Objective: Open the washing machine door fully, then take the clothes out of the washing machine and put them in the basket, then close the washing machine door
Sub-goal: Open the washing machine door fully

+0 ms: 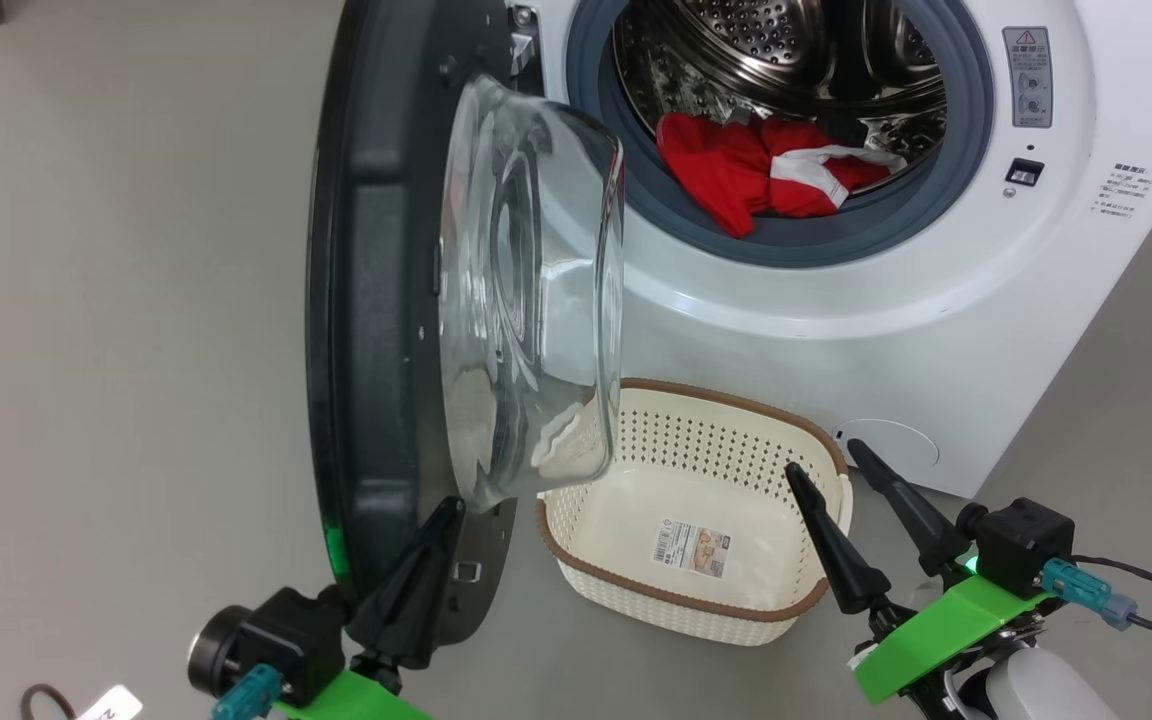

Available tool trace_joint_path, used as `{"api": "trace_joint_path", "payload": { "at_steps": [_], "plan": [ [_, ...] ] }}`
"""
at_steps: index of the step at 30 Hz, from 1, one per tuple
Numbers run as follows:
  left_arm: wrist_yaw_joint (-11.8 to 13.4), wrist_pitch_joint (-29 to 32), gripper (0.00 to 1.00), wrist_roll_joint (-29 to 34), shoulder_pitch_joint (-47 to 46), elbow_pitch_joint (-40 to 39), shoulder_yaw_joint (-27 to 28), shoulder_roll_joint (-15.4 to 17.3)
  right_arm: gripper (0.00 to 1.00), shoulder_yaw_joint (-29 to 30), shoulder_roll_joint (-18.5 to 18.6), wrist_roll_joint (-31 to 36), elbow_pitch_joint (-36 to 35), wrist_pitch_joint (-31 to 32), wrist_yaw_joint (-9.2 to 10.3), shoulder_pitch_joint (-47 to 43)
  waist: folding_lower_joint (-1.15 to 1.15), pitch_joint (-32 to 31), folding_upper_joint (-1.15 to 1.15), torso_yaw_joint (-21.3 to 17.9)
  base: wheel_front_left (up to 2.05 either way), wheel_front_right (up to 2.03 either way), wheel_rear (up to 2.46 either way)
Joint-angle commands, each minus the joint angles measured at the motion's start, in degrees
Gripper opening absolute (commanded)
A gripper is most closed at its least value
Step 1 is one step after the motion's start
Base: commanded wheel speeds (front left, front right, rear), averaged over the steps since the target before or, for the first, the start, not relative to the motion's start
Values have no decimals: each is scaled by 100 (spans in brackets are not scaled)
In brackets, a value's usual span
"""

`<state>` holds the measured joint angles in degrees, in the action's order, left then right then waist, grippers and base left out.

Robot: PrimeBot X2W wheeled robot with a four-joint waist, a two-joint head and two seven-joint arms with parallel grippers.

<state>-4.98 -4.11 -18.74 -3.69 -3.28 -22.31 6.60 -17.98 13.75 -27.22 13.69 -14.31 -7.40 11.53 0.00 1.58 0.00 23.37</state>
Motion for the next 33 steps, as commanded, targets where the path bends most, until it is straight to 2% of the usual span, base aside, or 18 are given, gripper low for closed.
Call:
{"api": "trace_joint_path", "payload": {
  "at_steps": [1,22,33],
  "plan": [
    [85,-42,0,-40,-172,-109,277,98,100,-123,-20,21,-133,-69,-9,53,0,1,0,5,0,0,0],
    [394,-25,0,-192,-185,-202,761,388,100,-102,-16,44,-137,-69,-9,103,0,116,0,160,0,0,0],
    [437,54,0,-273,-355,-62,973,591,100,-120,-1,47,-133,-69,-9,159,0,224,0,287,0,0,0]
  ]
}}
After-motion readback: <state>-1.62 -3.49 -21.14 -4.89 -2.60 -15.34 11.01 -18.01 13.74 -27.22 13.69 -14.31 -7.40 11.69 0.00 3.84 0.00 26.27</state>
